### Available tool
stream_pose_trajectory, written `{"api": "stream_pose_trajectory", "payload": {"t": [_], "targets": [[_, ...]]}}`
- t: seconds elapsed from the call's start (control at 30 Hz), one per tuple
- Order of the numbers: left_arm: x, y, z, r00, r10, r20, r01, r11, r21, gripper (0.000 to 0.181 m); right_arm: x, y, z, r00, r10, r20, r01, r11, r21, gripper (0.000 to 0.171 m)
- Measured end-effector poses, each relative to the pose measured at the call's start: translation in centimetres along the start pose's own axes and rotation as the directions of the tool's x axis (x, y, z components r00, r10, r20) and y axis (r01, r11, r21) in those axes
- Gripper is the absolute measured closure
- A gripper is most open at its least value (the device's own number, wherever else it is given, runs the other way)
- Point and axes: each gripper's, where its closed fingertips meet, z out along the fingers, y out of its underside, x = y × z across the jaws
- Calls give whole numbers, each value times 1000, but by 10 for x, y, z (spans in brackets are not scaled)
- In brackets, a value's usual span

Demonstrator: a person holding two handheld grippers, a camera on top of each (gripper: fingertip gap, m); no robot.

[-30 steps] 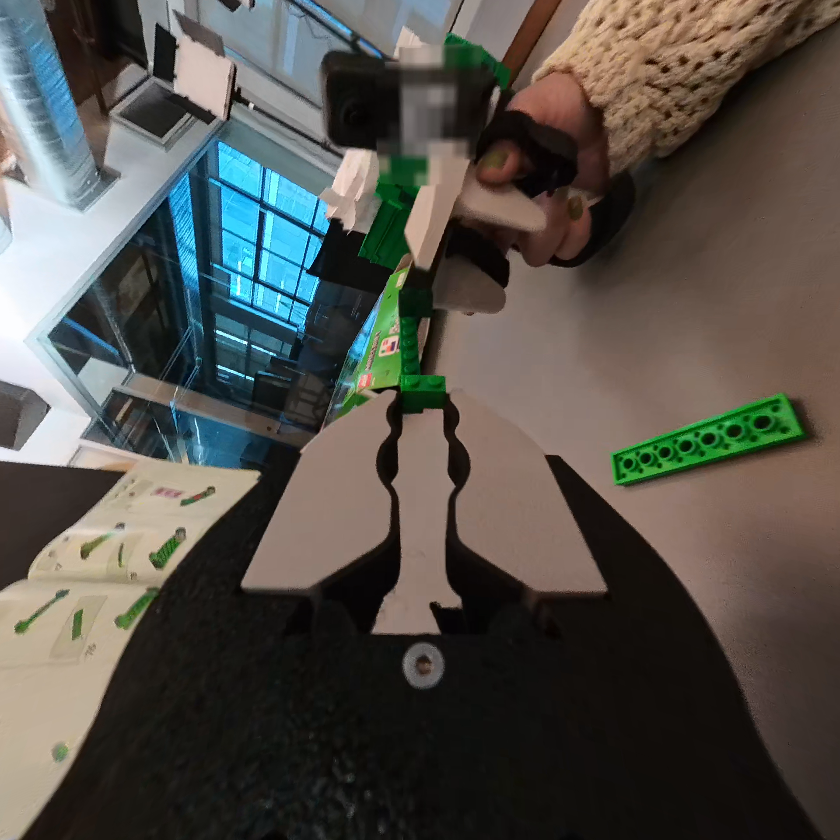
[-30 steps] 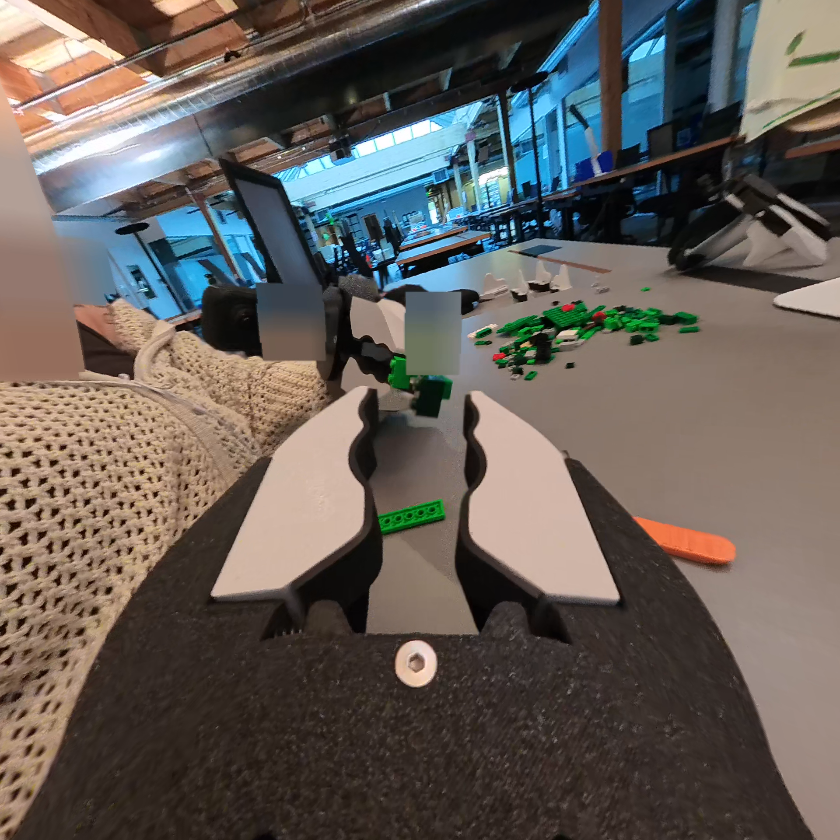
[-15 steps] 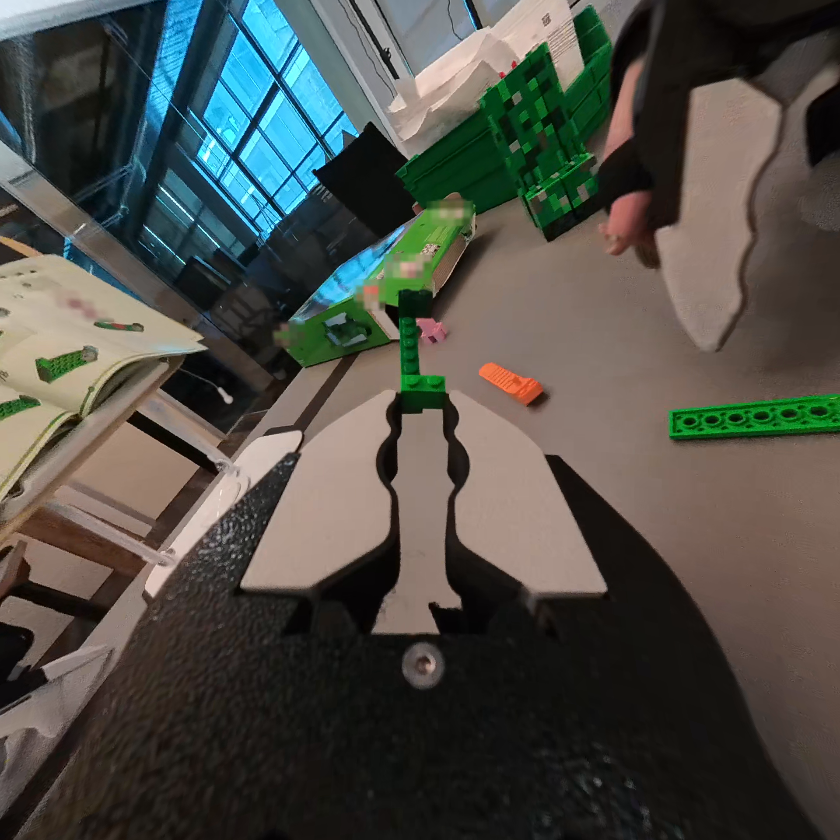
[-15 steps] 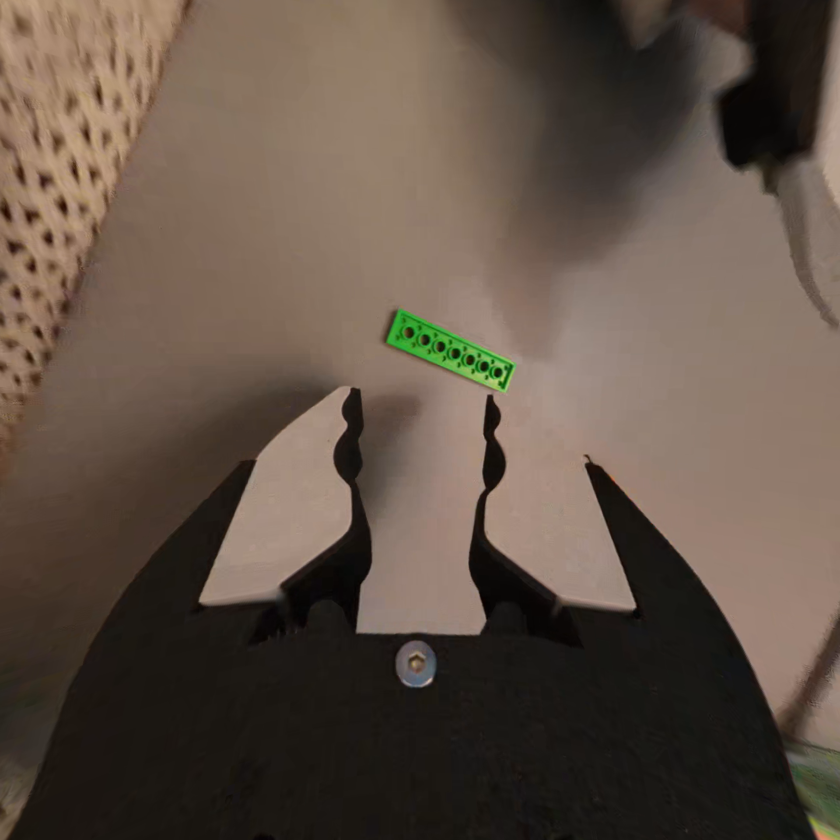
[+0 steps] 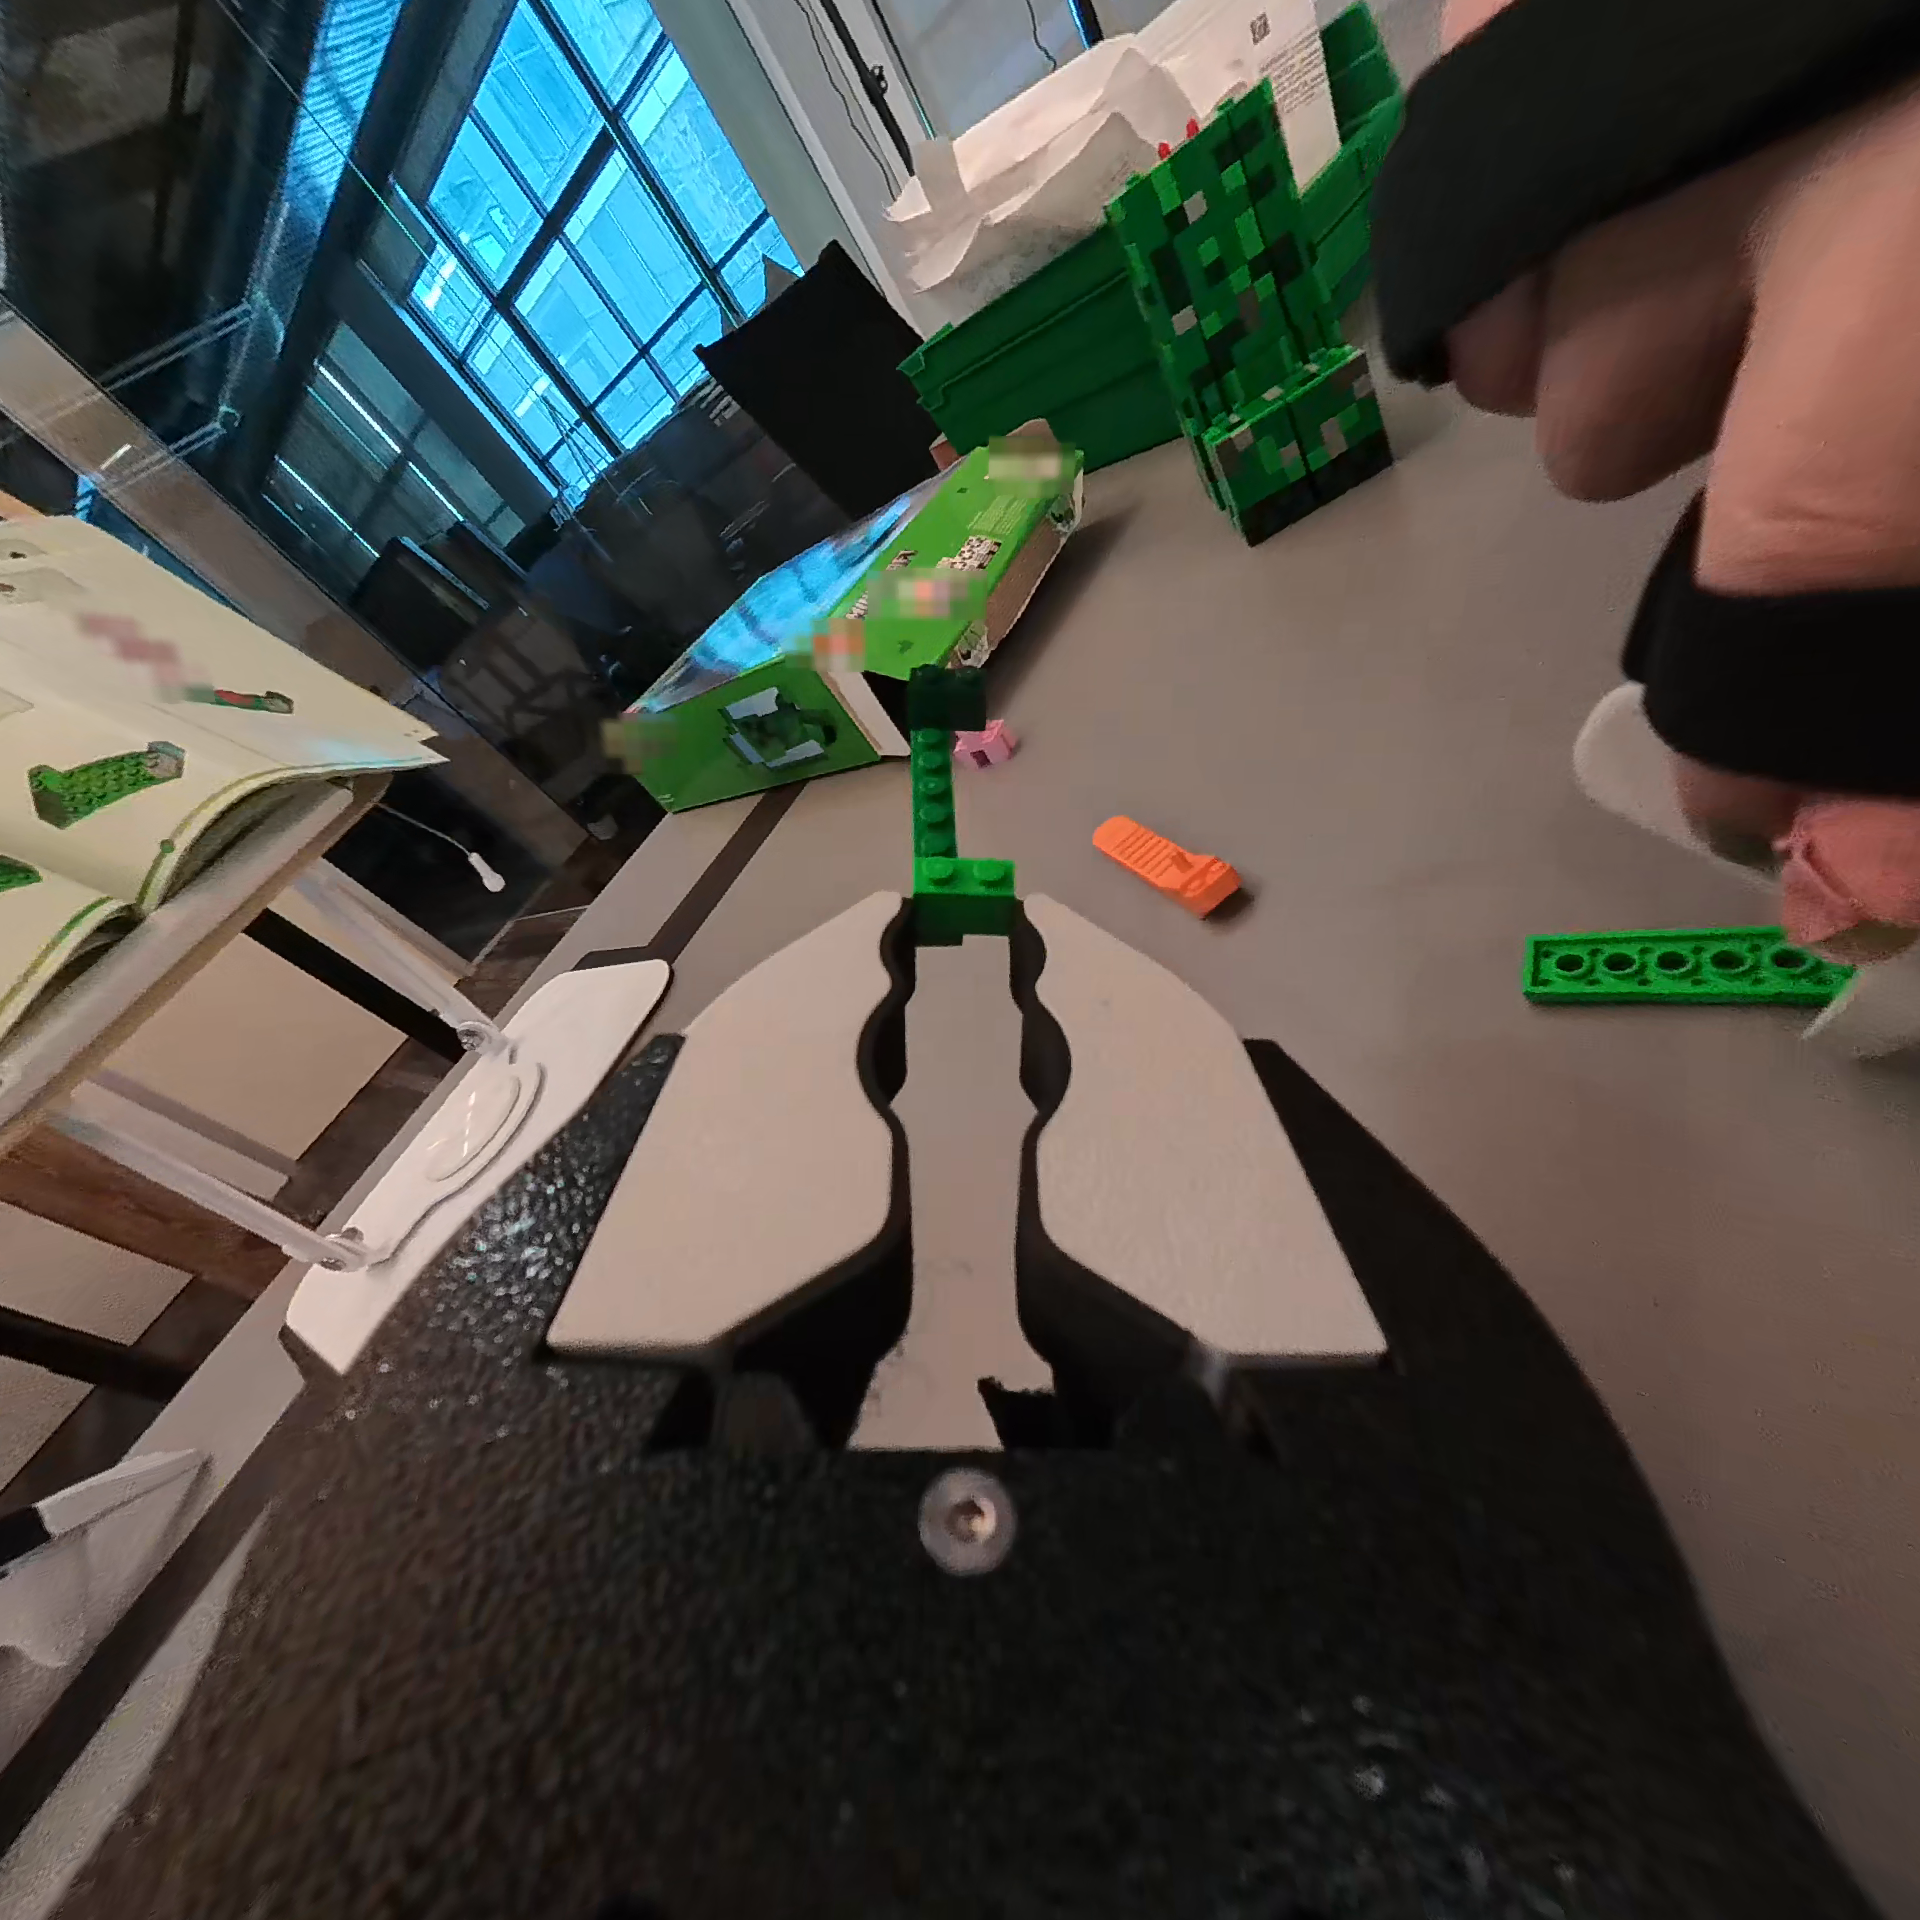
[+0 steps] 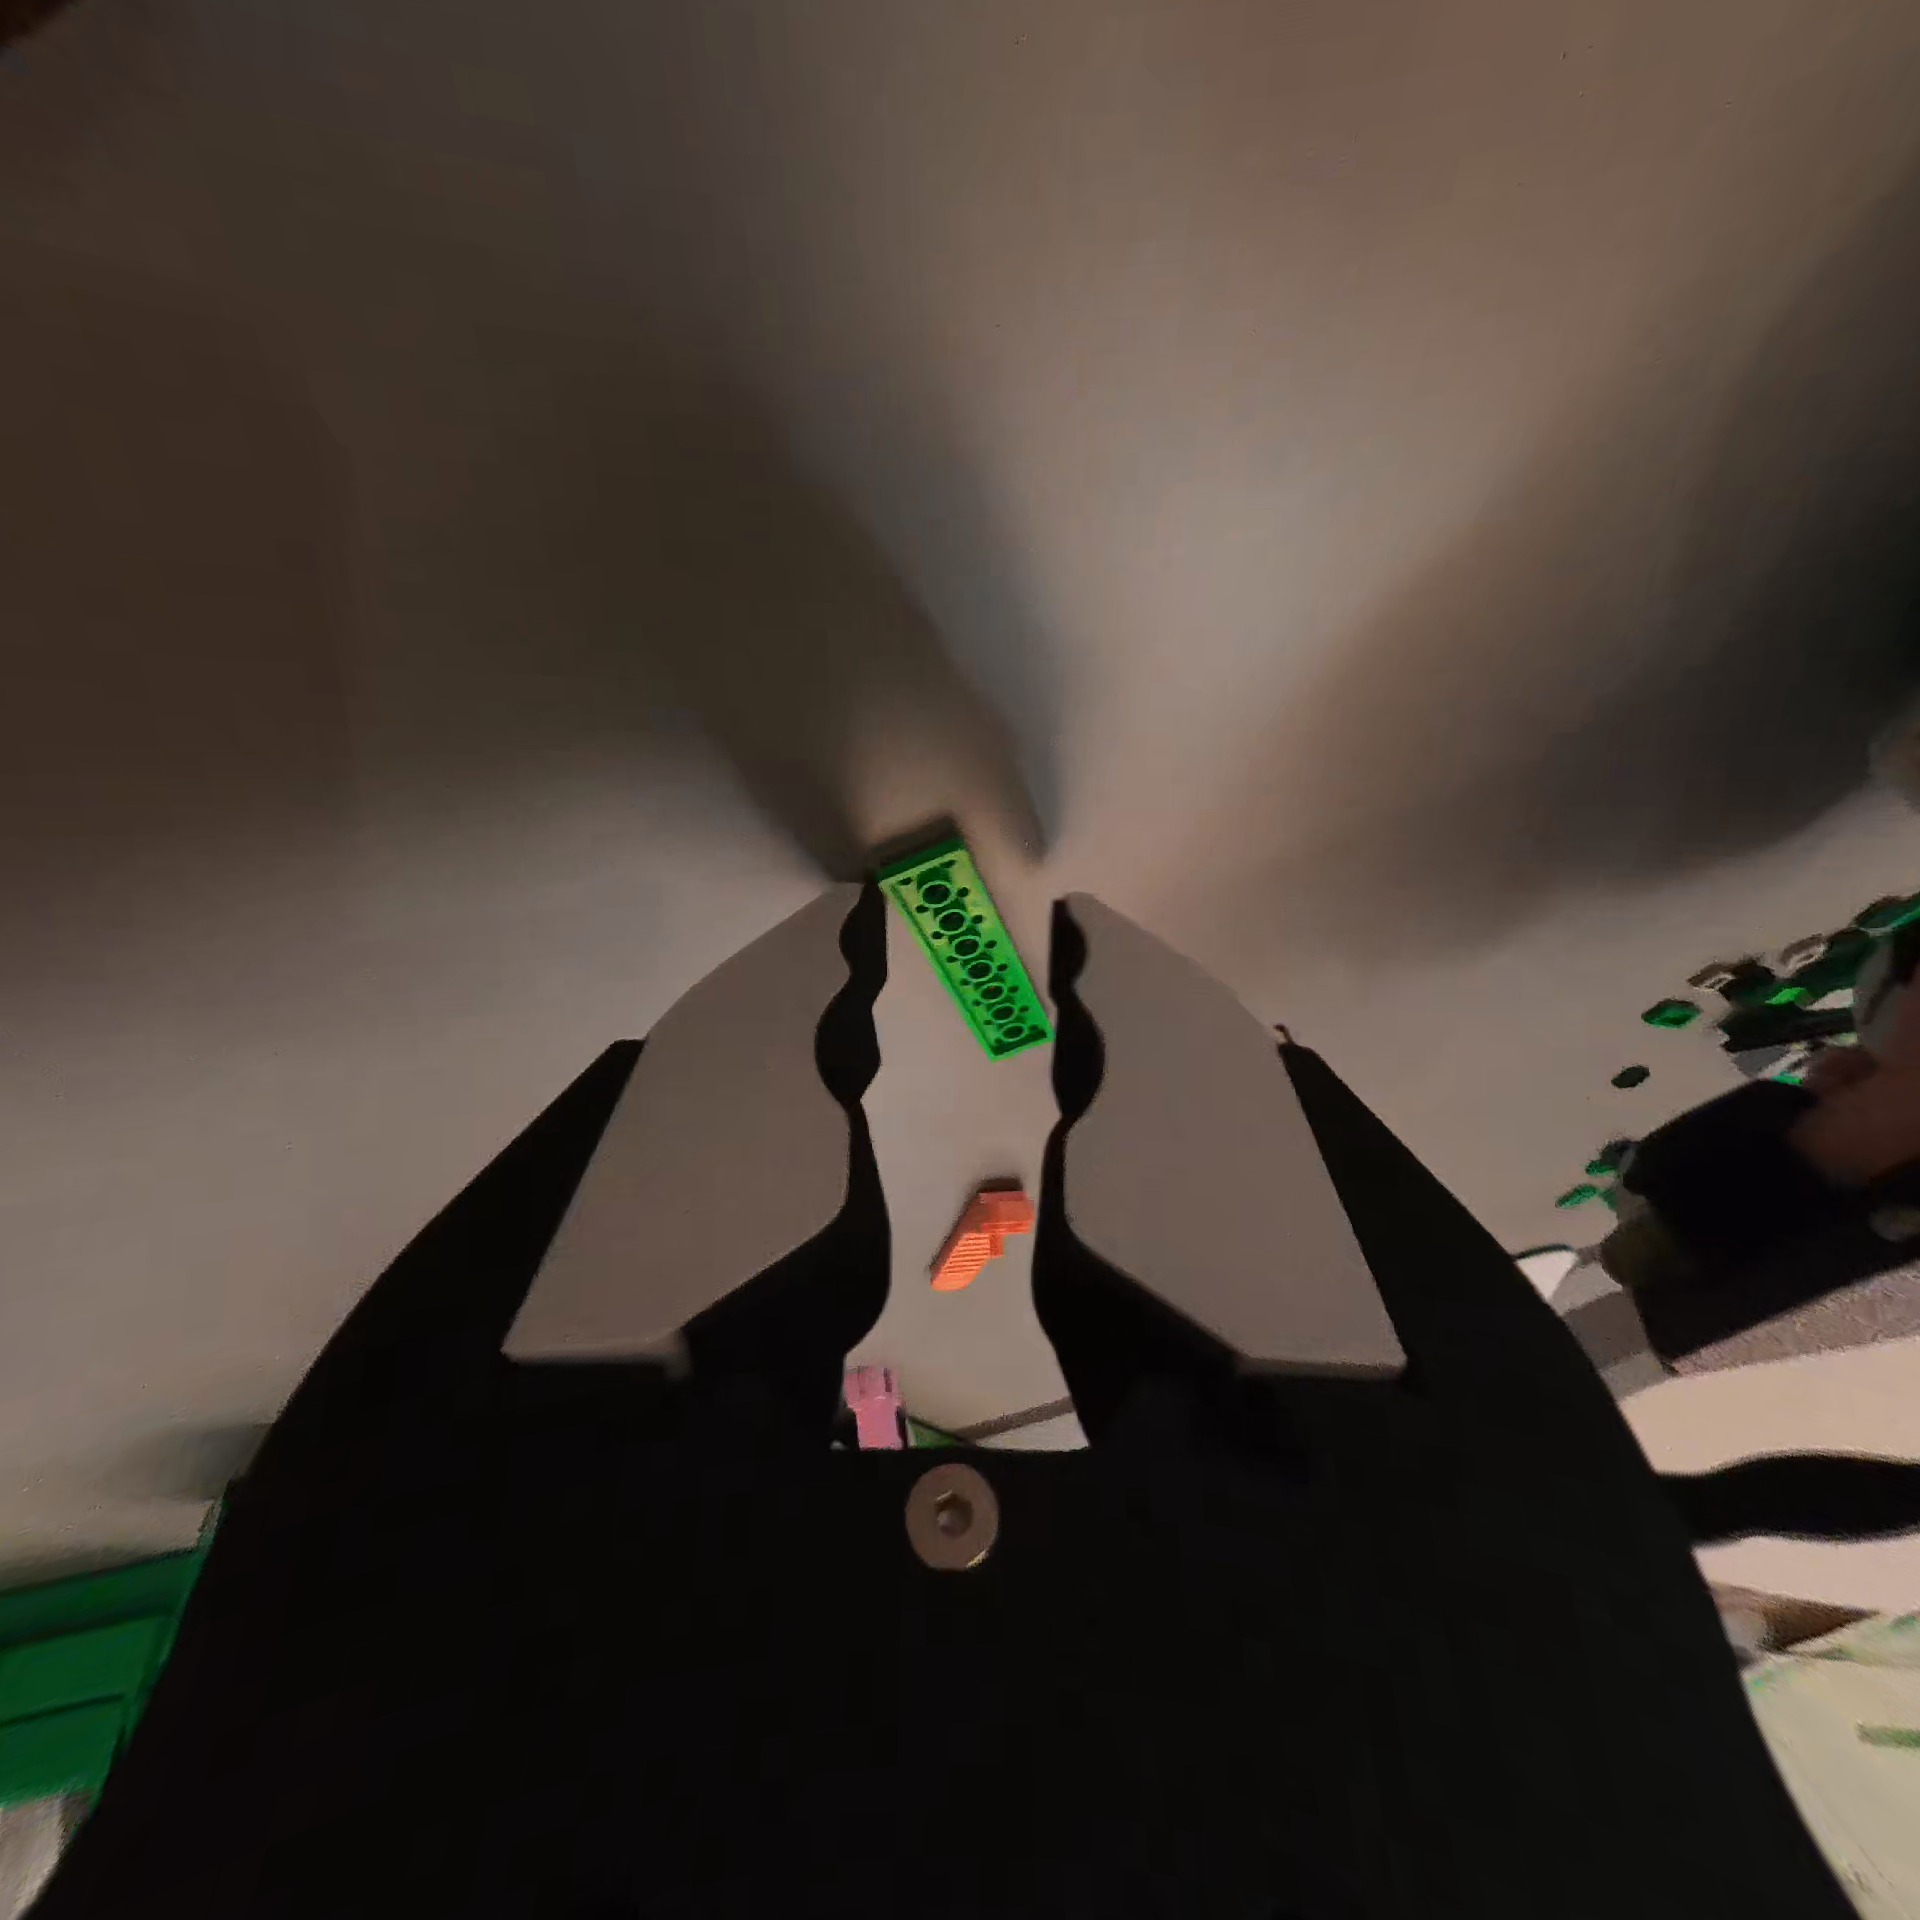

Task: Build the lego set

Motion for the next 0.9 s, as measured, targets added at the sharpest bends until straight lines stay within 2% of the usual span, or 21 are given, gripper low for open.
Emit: {"api": "stream_pose_trajectory", "payload": {"t": [0.13, 0.2, 0.27, 0.33, 0.37, 0.43, 0.5, 0.57, 0.7, 0.8, 0.9], "targets": [[1, -1, 0, 1000, -9, -7, 9, 1000, 1, 165, -2, -2, 0, 995, 94, 33, -95, 995, 21, 155], [1, -1, 0, 1000, -15, -9, 15, 1000, -1, 165, -1, -7, -2, 984, 179, 28, -181, 978, 103, 155], [1, -2, 0, 999, -37, -13, 37, 999, 3, 165, 6, -7, -8, 948, 319, -5, -310, 923, 227, 155], [0, -3, -1, 998, -62, -12, 62, 998, 11, 165, 21, -5, -22, 857, 514, -40, -451, 785, 426, 156], [-1, -4, -1, 997, -75, -12, 75, 997, 19, 164, 28, -2, -32, 791, 611, -29, -499, 673, 546, 171], [-3, -6, -2, 994, -105, -14, 106, 994, 33, 165, 36, 5, -54, 642, 760, 99, -542, 359, 760, 170], [-3, -6, -2, 991, -134, -21, 135, 990, 43, 165, 36, 20, -60, 524, 818, 237, -542, 106, 834, 170], [-3, -6, -2, 988, -151, -25, 152, 987, 44, 165, 29, 31, -59, 447, 821, 355, -540, -68, 839, 171], [-1, -7, -2, 986, -165, -37, 167, 985, 47, 165, 13, 47, -42, 265, 768, 583, -644, -309, 700, 170], [3, -8, 0, 983, -173, -60, 175, 983, 46, 165, 2, 55, -35, 184, 708, 682, -683, -407, 607, 171], [9, -8, 2, 982, -168, -84, 172, 985, 34, 165, -8, 62, -30, 165, 662, 731, -699, -444, 560, 171]]}}
